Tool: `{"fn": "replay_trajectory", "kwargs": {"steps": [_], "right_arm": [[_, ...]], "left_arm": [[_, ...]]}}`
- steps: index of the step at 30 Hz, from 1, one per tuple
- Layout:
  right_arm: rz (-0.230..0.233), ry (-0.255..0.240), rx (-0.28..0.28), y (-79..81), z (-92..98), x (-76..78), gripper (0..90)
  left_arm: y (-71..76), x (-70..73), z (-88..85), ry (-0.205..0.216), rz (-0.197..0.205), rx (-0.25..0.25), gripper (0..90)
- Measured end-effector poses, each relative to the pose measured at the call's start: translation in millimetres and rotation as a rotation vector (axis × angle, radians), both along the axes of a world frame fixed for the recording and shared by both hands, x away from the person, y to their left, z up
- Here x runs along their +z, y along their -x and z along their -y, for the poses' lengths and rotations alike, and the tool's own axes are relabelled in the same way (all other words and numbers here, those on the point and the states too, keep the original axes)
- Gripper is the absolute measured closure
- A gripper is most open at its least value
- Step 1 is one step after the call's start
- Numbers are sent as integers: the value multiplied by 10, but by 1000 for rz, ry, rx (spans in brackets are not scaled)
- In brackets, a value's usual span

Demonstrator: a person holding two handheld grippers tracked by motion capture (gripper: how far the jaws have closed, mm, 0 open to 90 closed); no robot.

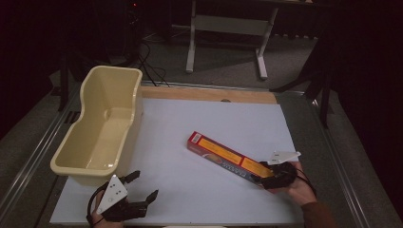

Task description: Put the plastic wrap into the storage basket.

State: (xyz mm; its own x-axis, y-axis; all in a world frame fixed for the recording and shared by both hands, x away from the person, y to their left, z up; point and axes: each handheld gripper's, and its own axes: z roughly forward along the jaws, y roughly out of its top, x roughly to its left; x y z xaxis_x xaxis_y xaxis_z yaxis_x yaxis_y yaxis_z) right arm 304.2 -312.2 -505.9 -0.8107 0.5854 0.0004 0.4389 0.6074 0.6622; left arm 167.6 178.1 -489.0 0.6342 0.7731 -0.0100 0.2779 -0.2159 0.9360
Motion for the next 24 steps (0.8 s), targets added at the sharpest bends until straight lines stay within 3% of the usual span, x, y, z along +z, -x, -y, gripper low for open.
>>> {"fn": "replay_trajectory", "kwargs": {"steps": [5, 9, 12, 15, 19, 24], "right_arm": [[-25, -6, -117, 87, 322, 21, 345], [-52, -31, -127, 100, 449, 31, 344], [-59, -22, -114, 72, 427, 50, 325], [-22, -7, -115, 30, 351, 96, 260], [-52, 2, -82, -101, 194, 151, 268], [-83, 34, -63, -303, -27, 190, 200]], "left_arm": [[-6, -5, 0, 2, -3, -1, 170], [-16, -11, 7, 2, -8, -3, 171], [-18, -12, 13, 2, -7, -1, 172], [-25, -16, 17, 0, -11, 3, 172], [-22, -14, 19, 0, -11, -1, 172], [-20, -13, 4, 4, -10, 1, 172]]}}
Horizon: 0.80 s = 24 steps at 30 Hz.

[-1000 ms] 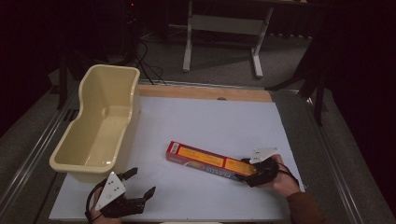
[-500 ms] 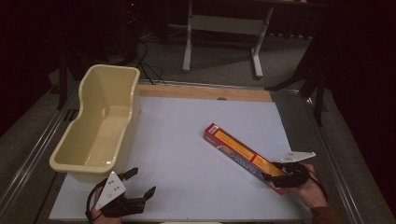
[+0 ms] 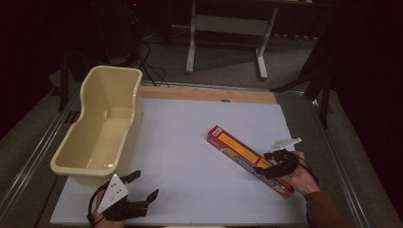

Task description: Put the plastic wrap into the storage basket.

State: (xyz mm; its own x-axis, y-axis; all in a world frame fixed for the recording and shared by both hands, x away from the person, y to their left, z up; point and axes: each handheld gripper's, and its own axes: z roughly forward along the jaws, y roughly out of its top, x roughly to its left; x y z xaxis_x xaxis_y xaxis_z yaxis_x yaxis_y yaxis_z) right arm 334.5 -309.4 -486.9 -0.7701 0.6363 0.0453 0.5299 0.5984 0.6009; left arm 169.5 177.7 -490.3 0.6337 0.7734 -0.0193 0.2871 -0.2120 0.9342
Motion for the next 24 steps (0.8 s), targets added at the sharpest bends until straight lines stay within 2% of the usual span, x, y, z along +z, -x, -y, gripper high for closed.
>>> {"fn": "replay_trajectory", "kwargs": {"steps": [7, 11, 14, 19, 22, 24], "right_arm": [[-54, 72, 54, -220, -254, -34, 116], [-78, 122, 81, -290, -336, -63, 118], [-84, 144, 110, -323, -383, -61, 175], [-97, 177, 114, -398, -436, -66, 260], [-122, 201, 127, -443, -472, -99, 304], [-150, 199, 143, -474, -497, -115, 344]], "left_arm": [[3, 2, 0, 1, 0, 1, 172], [1, 1, -3, 2, -1, 1, 172], [-1, 0, 1, 1, -1, -1, 172], [0, 0, 0, 1, -1, 0, 172], [-1, -1, -2, 1, -2, 0, 172], [-1, 0, -2, 1, -2, -1, 172]]}}
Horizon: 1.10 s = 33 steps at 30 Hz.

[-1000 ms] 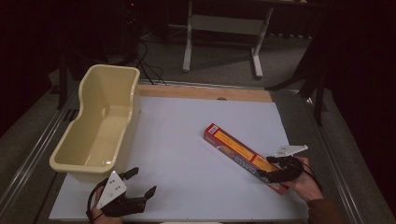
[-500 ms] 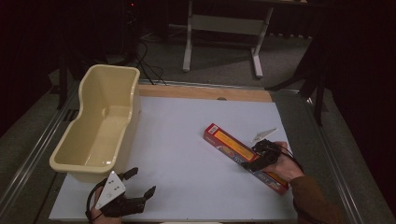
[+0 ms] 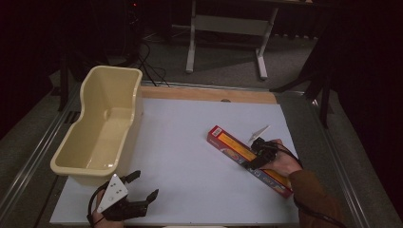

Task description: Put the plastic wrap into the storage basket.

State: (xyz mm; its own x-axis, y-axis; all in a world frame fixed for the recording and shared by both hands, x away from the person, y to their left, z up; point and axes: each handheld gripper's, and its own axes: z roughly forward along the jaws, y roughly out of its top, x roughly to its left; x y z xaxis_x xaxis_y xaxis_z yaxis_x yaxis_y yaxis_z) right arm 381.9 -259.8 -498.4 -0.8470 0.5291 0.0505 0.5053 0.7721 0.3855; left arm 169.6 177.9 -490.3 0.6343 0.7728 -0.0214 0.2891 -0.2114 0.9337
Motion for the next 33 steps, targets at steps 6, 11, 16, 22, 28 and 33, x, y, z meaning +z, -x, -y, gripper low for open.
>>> {"fn": "replay_trajectory", "kwargs": {"steps": [6, 11, 16, 22, 28, 33], "right_arm": [[-40, 32, 11, -46, -43, -8, 350], [-48, 100, 22, -59, -116, -50, 356], [-80, 119, -29, -79, -144, -36, 397], [-109, 89, -78, -86, -124, -27, 412], [-113, 82, -102, -72, -129, -24, 419], [-99, 64, -194, -116, -63, -14, 424]], "left_arm": [[-3, -3, 3, -2, -3, 0, 172], [0, 0, 1, 0, 0, 1, 173], [0, 0, -1, 0, -1, 0, 174], [0, 1, -3, 3, -1, 3, 175], [2, 3, -3, 4, 0, 2, 176], [2, 2, -7, 8, 0, 3, 176]]}}
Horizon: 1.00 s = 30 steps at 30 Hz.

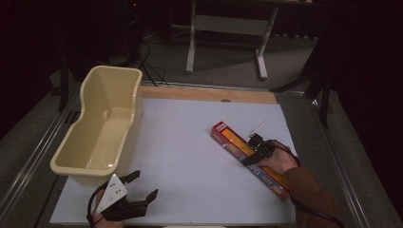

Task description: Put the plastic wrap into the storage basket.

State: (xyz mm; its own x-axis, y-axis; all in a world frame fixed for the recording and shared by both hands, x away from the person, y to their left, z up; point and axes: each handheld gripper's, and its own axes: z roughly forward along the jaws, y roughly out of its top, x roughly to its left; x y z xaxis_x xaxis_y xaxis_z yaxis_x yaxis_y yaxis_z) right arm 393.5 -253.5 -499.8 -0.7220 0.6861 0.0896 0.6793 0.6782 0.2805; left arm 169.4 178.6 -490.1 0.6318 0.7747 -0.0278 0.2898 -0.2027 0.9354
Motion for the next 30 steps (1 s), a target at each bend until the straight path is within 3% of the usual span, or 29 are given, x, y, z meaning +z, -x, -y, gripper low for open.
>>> {"fn": "replay_trajectory", "kwargs": {"steps": [6, 13, 30], "right_arm": [[26, -39, -103, -50, 114, 57, 424], [12, -116, -227, -102, 216, 113, 424], [62, -275, -391, -203, 201, 310, 425]], "left_arm": [[-2, 0, 1, 0, -1, -1, 176], [-2, 0, 2, -1, 0, -1, 176], [3, 5, -6, 2, 3, 1, 177]]}}
